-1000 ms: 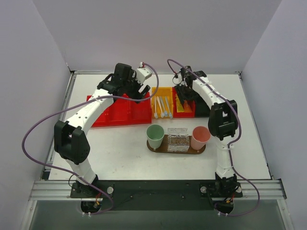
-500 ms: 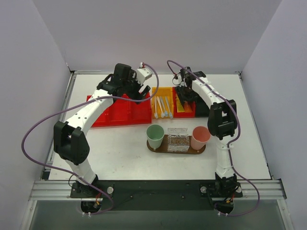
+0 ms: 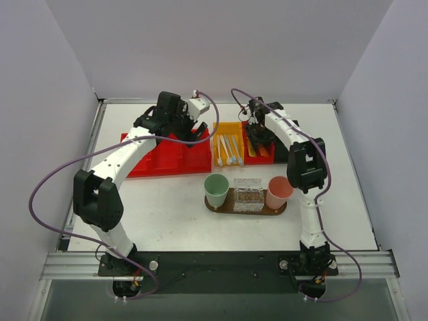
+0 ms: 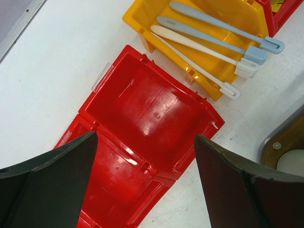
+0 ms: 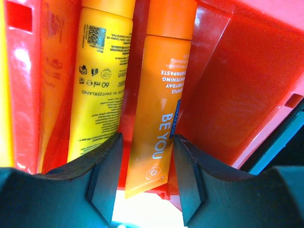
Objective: Prepare toiletry sets of a toothbrush and toothpaste on the tray
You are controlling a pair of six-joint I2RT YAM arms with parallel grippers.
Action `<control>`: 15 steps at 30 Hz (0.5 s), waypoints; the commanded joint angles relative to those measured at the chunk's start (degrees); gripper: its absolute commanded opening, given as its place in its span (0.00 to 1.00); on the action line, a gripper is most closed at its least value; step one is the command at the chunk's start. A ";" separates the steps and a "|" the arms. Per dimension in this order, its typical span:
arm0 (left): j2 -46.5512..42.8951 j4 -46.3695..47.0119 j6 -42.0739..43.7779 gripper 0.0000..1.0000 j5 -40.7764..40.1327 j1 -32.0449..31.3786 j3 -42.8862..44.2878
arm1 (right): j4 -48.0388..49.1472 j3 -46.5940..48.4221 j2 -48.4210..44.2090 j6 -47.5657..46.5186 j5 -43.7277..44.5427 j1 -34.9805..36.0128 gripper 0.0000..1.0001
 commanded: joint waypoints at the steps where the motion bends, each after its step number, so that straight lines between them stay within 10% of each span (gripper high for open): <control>1: -3.84 3.10 0.49 0.93 1.74 0.56 -0.26 | -2.82 1.82 1.63 -0.37 2.17 0.39 0.42; 15: -4.01 4.24 0.67 0.93 2.54 0.74 -0.79 | -3.44 3.04 0.66 -0.37 2.34 1.09 0.19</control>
